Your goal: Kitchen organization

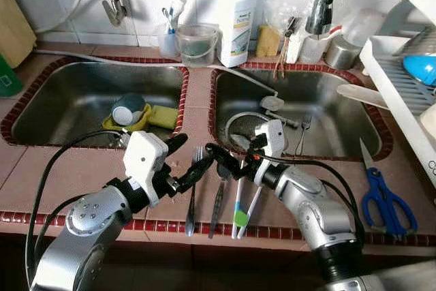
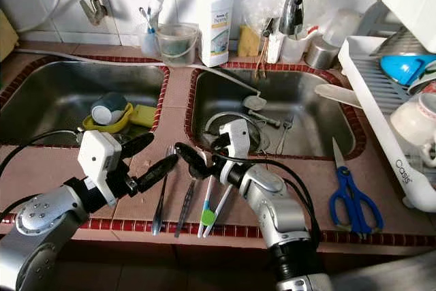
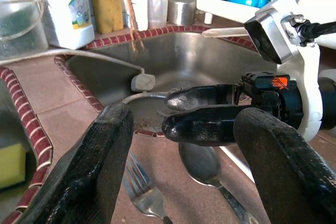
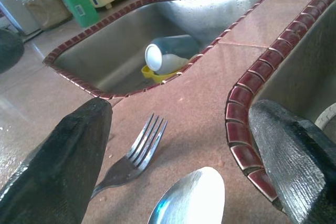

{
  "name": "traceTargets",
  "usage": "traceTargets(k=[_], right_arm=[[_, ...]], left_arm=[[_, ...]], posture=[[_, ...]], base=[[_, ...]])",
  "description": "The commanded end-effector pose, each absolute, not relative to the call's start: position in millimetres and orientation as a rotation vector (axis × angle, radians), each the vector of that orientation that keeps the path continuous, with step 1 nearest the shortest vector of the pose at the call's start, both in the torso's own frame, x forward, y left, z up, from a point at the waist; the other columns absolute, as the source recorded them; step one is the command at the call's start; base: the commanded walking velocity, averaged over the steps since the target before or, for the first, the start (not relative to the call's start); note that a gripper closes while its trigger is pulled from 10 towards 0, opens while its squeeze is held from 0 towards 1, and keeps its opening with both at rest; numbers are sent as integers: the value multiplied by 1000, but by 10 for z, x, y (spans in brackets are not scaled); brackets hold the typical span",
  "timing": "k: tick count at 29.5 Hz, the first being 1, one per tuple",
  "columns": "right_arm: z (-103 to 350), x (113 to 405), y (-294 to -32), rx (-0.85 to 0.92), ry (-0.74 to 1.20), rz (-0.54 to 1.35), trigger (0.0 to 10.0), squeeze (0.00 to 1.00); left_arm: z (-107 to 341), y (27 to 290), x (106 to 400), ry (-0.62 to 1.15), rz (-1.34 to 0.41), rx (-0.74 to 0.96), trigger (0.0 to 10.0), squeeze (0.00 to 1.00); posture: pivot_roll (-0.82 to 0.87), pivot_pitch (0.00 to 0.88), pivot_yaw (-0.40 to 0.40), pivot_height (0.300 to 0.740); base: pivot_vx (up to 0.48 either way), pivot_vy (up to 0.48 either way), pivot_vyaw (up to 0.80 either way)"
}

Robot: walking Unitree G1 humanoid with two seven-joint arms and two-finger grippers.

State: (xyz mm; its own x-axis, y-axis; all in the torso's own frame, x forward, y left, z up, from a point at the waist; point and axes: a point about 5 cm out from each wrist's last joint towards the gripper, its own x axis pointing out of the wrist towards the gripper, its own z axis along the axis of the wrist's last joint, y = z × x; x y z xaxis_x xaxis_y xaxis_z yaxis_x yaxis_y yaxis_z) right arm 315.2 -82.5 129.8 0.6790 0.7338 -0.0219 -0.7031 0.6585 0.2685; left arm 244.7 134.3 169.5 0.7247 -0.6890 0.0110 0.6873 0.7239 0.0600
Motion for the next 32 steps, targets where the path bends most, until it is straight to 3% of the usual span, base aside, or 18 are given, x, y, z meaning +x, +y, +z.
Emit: traceTargets(k=[1,4,7,8,9,11,13,15,16,18,19,20,21,22,27,28,29,32], right_arm=[[1266,3117,-829,238,142,825,10000,0],[1201,3101,-856,257,187,805,10000,0],[1181,3077,-860,256,195,812,9255,0],[1168,3070,-862,262,203,811,8196,0],[1156,3055,-858,272,213,820,6118,0],[1147,3045,-856,279,219,827,6118,0],[1142,3027,-857,292,225,835,3176,0],[1135,3024,-868,280,224,832,4588,0],[1139,3021,-867,280,218,841,3333,0],[1143,3018,-866,281,215,847,3333,0],[1146,3020,-870,278,214,845,784,0],[1146,3020,-870,278,214,845,784,0],[1148,3015,-871,276,217,848,0,0],[1149,3020,-878,273,217,845,2941,0],[1164,3032,-896,261,207,838,2706,0],[1177,3058,-923,250,198,821,5725,0],[1197,3088,-953,245,186,809,10000,0],[1269,3182,-1041,245,147,778,10000,0]], left_arm=[[1709,1351,2420,-29,-757,61,10000,0],[1704,1355,2409,-24,-754,60,10000,0],[1707,1359,2400,-21,-754,57,10000,0],[1705,1359,2400,-21,-754,58,10000,0],[1704,1358,2401,-20,-753,58,10000,0],[1703,1358,2401,-20,-753,58,10000,0],[1702,1356,2399,-19,-752,56,10000,0],[1697,1351,2395,-17,-752,56,10000,0],[1698,1349,2393,-17,-752,55,10000,0],[1699,1348,2392,-17,-753,54,10000,0],[1698,1348,2389,-16,-752,53,10000,0],[1698,1348,2389,-16,-752,53,10000,0],[1697,1349,2382,-14,-751,53,10000,0],[1696,1349,2384,-13,-749,53,10000,0],[1699,1348,2384,-13,-748,51,10000,0],[1701,1349,2383,-13,-747,50,10000,0],[1702,1350,2382,-12,-746,49,10000,0],[1701,1349,2379,-10,-744,47,10000,0]], posture=[[18,147,-14,740],[19,150,-14,740],[20,155,-14,740],[20,155,-14,740],[21,155,-14,740],[21,155,-14,740],[22,153,-15,740],[22,152,-15,740],[23,152,-16,740],[23,152,-16,740],[24,150,-16,740],[24,150,-16,740],[25,150,-16,740],[25,150,-16,740],[26,154,-16,740],[25,158,-15,740],[24,161,-13,740],[25,164,-9,740]], base=[[0,0,0],[0,0,0],[0,0,0],[0,0,0],[0,0,0],[0,0,0],[0,0,0],[0,0,0],[0,0,0],[0,0,0],[0,0,0],[0,0,0],[0,0,0],[0,0,0],[0,0,0],[0,0,0],[0,0,0],[0,0,0]])
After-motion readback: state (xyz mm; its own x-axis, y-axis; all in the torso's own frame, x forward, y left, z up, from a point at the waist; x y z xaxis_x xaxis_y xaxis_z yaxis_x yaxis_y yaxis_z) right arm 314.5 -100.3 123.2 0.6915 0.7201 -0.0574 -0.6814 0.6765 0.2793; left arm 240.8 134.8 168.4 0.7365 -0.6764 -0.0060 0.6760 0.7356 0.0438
